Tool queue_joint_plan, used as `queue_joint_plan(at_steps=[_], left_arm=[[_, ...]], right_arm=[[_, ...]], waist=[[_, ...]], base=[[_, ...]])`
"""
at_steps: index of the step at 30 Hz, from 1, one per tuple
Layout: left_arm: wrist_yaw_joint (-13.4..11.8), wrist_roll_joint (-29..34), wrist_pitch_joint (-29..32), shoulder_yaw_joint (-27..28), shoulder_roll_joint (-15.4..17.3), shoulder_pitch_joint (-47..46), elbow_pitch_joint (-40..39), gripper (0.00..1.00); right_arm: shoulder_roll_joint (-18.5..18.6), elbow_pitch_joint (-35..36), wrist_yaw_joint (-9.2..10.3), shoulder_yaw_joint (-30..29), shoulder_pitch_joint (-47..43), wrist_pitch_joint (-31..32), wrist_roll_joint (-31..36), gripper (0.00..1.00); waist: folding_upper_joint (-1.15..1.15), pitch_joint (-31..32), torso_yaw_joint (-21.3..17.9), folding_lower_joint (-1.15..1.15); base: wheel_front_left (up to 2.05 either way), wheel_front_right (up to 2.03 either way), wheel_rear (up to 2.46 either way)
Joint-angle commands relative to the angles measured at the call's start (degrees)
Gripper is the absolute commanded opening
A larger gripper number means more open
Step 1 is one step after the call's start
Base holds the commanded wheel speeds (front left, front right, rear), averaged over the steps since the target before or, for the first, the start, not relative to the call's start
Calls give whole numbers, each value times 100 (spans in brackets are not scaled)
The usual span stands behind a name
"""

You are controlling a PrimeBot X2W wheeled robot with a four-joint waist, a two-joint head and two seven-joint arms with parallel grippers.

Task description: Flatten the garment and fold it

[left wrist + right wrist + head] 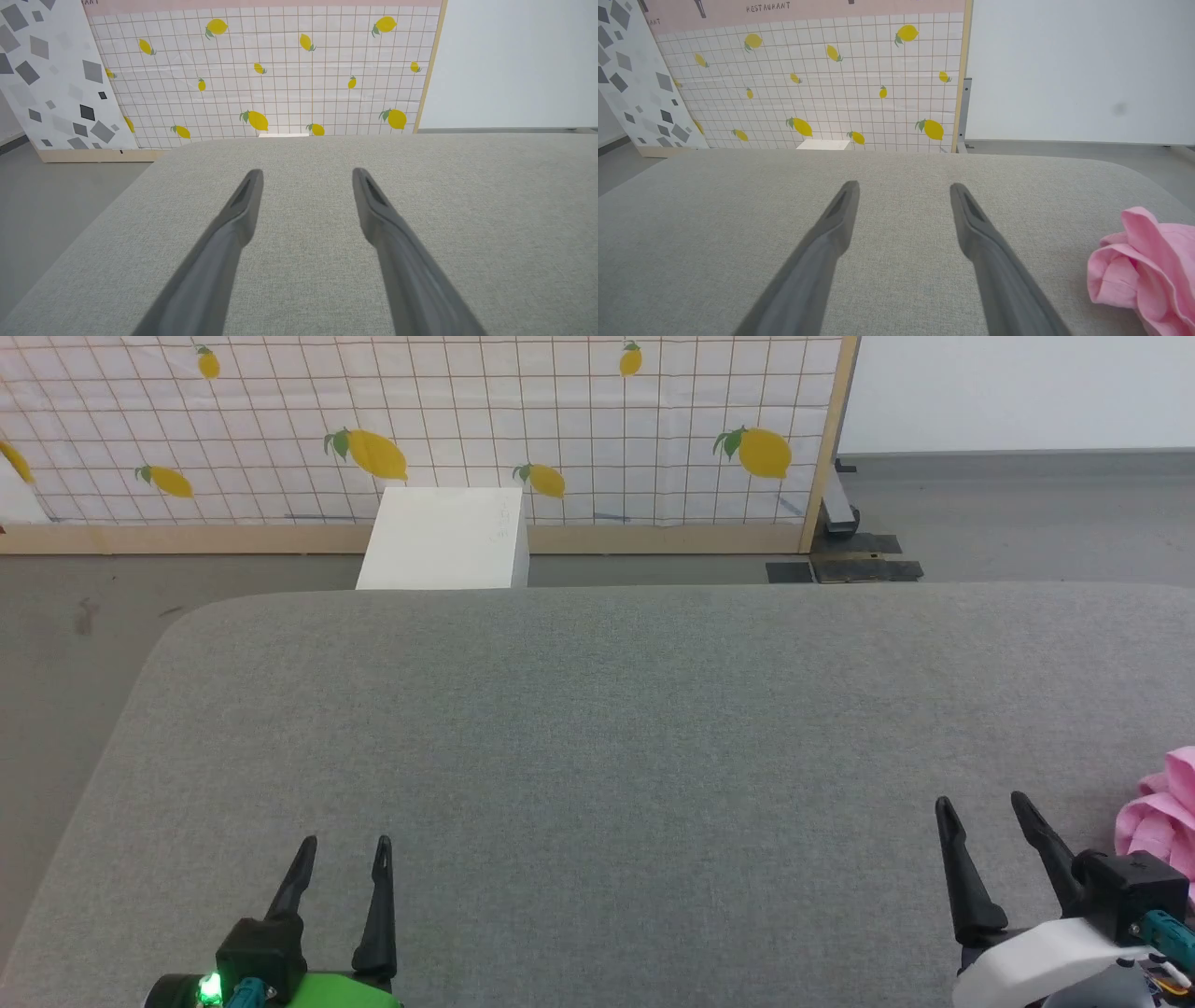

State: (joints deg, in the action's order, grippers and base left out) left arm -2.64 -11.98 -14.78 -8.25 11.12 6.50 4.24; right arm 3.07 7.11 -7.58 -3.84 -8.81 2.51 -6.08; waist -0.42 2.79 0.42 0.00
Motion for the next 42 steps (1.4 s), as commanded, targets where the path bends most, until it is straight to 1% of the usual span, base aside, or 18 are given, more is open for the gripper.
queue_joint_plan(at_steps=[1,2,3,42], left_arm=[[15,60,-22,24,-26,-43,14,100],[20,63,-22,27,-29,-46,18,100],[7,3,1,7,-6,-2,3,0],[78,327,417,230,-234,-181,-116,0]], right_arm=[[-18,-12,9,7,79,-14,-4,100],[-18,-13,9,8,79,-14,-9,100],[0,-2,0,2,1,0,-1,0],[-4,-198,2,105,244,-70,169,0]], waist=[[42,-1,5,0],[42,-3,8,0],[0,-3,7,0],[12,-82,-6,0]], base=[[0,0,0],[0,0,0],[0,0,0],[0,0,0]])
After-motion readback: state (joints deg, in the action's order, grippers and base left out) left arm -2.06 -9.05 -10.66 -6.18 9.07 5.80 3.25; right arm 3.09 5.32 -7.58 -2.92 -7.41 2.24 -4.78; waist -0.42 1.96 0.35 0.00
